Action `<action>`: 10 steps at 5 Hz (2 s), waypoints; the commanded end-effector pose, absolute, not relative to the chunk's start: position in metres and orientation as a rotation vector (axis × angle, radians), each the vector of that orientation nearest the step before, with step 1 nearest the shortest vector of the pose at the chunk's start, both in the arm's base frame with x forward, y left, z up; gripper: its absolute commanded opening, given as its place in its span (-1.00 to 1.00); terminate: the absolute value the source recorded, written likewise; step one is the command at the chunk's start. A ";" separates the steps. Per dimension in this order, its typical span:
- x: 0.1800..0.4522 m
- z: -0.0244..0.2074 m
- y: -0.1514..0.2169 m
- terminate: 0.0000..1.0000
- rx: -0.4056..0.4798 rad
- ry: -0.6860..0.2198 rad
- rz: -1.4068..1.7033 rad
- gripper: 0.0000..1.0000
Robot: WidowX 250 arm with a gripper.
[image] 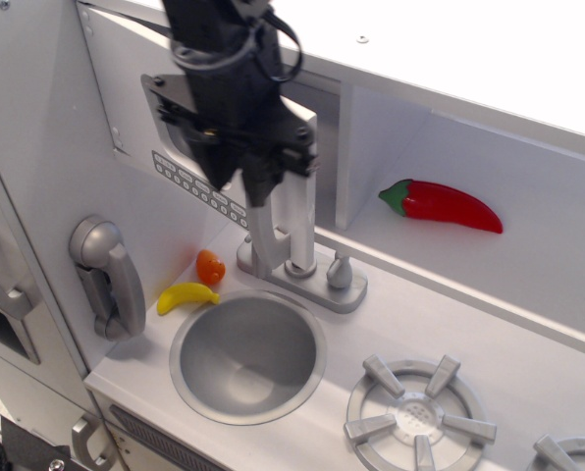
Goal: Open microwave
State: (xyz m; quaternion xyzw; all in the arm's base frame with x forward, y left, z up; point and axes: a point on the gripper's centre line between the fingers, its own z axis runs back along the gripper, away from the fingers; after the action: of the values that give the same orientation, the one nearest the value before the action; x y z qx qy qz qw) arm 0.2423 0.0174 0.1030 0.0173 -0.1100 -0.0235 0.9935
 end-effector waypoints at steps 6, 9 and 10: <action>0.288 0.143 -0.083 -1.00 -0.118 -0.137 -0.045 1.00; 0.311 0.142 -0.016 -1.00 -0.067 -0.194 0.119 1.00; 0.309 0.130 0.010 -1.00 -0.010 -0.220 0.162 1.00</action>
State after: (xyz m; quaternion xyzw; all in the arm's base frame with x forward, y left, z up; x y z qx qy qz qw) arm 0.3031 0.0039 0.1071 -0.0026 -0.0804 0.0669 0.9945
